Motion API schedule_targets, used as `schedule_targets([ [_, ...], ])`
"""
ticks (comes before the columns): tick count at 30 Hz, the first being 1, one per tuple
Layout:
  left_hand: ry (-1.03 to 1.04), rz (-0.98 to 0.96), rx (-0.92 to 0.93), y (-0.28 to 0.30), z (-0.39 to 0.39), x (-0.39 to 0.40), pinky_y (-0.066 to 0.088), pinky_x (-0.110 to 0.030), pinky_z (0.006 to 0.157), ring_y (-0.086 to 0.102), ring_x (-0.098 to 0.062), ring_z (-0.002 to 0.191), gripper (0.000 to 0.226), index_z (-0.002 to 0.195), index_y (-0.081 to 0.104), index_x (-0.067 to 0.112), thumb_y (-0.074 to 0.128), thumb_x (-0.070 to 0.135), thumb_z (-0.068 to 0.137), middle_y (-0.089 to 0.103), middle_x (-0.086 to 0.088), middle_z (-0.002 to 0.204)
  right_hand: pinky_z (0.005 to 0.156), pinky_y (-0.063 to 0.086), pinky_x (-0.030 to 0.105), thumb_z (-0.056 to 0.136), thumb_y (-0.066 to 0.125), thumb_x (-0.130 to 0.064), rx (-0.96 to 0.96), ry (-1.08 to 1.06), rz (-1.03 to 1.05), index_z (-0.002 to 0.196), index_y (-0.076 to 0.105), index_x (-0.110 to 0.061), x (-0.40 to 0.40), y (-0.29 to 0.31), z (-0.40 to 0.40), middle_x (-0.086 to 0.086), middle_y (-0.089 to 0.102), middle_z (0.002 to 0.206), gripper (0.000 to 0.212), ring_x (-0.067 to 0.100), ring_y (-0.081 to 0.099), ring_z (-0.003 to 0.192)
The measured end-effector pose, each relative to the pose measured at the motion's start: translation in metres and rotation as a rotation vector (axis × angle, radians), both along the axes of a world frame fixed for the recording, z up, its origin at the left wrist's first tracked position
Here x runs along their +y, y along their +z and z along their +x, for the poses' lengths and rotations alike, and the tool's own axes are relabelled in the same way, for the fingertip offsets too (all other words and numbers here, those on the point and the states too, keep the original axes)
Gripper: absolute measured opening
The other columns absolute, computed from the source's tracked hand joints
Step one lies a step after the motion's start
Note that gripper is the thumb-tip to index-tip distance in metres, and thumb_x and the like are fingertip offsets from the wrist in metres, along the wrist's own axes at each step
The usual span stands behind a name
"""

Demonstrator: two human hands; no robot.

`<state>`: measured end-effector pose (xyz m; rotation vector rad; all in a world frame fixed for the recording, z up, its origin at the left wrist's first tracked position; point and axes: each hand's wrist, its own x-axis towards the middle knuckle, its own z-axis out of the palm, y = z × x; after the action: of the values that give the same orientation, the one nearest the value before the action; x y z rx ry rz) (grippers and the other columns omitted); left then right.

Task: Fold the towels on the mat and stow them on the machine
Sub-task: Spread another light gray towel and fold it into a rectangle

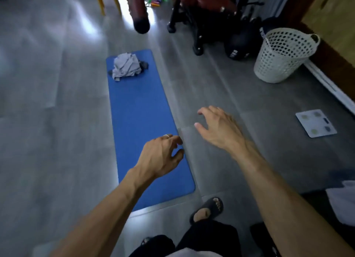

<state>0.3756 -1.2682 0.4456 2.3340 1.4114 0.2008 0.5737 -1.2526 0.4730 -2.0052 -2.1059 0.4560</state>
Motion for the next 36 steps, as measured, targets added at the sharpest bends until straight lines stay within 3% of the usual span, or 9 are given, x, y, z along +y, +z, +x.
schedule_targets([
  [6, 0.22, -0.034, 0.023, 0.003, -0.165, -0.064, 0.053, -0.033, 0.073, 0.066, -0.016, 0.092, 0.038, 0.109, 0.063, 0.025, 0.047, 0.047, 0.083, 0.066, 0.007, 0.103, 0.097, 0.043, 0.04, 0.094, 0.053, -0.038, -0.006, 0.213, -0.022, 0.13, 0.049, -0.014, -0.014, -0.005, -0.172, 0.006, 0.056, 0.126, 0.043, 0.028, 0.051, 0.117],
  [10, 0.37, -0.043, 0.046, 0.017, -0.252, -0.095, 0.046, -0.027, 0.073, 0.065, -0.016, 0.097, 0.029, 0.113, 0.063, 0.024, 0.057, 0.039, 0.089, 0.067, 0.006, 0.108, 0.096, 0.043, 0.042, 0.095, 0.05, -0.038, -0.025, 0.351, -0.03, 0.133, 0.047, -0.015, -0.017, -0.003, -0.265, 0.007, 0.055, 0.125, 0.044, 0.029, 0.051, 0.116],
  [18, 0.66, -0.05, 0.017, 0.01, -0.381, -0.088, 0.051, -0.033, 0.076, 0.065, -0.014, 0.099, 0.024, 0.108, 0.063, 0.027, 0.056, 0.04, 0.089, 0.067, 0.009, 0.104, 0.088, 0.043, 0.04, 0.097, 0.048, -0.037, -0.044, 0.571, -0.029, 0.136, 0.044, -0.015, 0.028, -0.004, -0.415, 0.007, 0.053, 0.126, 0.045, 0.028, 0.051, 0.113],
  [28, 0.679, -0.09, 0.104, -0.014, -0.541, 0.066, 0.05, -0.031, 0.074, 0.064, -0.016, 0.095, 0.026, 0.108, 0.063, 0.028, 0.056, 0.042, 0.087, 0.067, 0.009, 0.101, 0.092, 0.046, 0.043, 0.095, 0.047, -0.036, -0.004, 0.591, -0.069, 0.136, 0.045, -0.016, 0.192, -0.032, -0.576, 0.006, 0.054, 0.13, 0.046, 0.027, 0.05, 0.117],
  [36, 0.514, -0.104, 0.154, 0.005, -0.63, 0.238, 0.051, -0.03, 0.072, 0.065, -0.015, 0.095, 0.029, 0.112, 0.062, 0.027, 0.054, 0.042, 0.089, 0.066, 0.009, 0.107, 0.089, 0.044, 0.04, 0.096, 0.048, -0.034, -0.03, 0.499, -0.079, 0.136, 0.046, -0.015, 0.342, -0.011, -0.643, 0.007, 0.054, 0.128, 0.045, 0.026, 0.053, 0.113],
])
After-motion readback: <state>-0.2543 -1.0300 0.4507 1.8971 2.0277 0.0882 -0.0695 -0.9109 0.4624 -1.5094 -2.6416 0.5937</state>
